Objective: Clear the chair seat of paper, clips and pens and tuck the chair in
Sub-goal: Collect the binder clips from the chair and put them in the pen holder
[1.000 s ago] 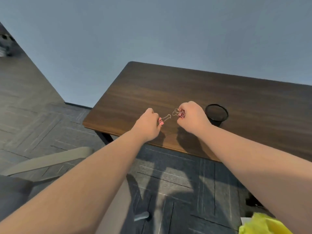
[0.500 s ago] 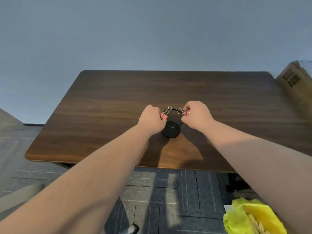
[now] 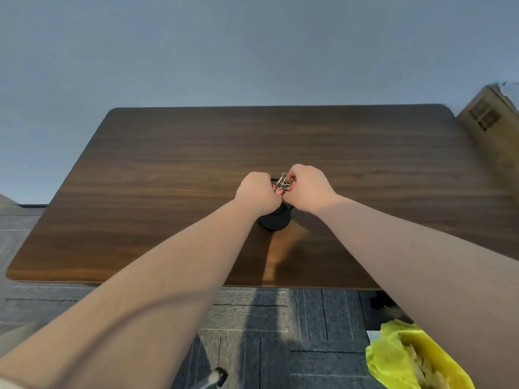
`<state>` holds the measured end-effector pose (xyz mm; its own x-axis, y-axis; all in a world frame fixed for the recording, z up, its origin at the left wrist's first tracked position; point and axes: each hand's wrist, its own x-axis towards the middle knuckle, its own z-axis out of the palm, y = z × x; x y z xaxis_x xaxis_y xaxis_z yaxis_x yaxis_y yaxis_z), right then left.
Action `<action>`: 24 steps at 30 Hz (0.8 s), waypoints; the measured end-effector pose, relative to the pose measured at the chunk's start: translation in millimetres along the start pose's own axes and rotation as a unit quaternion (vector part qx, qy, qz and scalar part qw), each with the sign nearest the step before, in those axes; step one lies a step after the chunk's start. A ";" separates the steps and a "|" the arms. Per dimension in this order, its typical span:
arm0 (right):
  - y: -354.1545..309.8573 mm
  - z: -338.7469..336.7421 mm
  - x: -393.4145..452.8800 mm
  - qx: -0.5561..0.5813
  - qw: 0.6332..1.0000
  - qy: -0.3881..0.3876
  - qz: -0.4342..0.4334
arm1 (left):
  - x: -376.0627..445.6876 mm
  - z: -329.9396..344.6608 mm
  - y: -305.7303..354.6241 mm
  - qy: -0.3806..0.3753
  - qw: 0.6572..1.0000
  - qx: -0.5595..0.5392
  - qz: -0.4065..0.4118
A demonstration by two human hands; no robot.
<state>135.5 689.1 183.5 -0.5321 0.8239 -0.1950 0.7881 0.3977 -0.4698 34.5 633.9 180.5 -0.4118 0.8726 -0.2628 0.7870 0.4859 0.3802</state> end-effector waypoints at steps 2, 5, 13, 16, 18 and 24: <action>1.7 2.4 2.1 -0.005 1.000 -0.007 0.003 | 2.9 3.6 2.4 -0.007 1.000 0.002 0.000; 3.5 3.9 4.8 -0.010 1.000 -0.017 0.004 | 6.9 7.1 4.5 -0.017 1.000 0.005 -0.005; 4.7 6.3 11.9 -0.008 0.999 -0.031 0.008 | 12.0 10.6 1.5 -0.011 1.000 0.003 -0.014; 3.0 9.2 13.3 -0.011 0.999 -0.041 0.006 | 11.4 11.1 0.1 -0.019 1.000 0.009 -0.014; 1.1 10.2 14.3 -0.017 0.999 -0.047 0.001 | 10.7 11.1 -1.2 -0.016 1.000 0.012 -0.017; 2.1 10.6 16.5 -0.037 0.998 -0.051 -0.028 | 10.3 10.8 -4.2 0.003 1.000 -0.018 -0.018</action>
<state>125.2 699.2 170.1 -0.6012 0.7562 -0.2585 0.7753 0.4735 -0.4180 31.9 640.4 166.6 -0.4421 0.8548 -0.2716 0.7549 0.5182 0.4020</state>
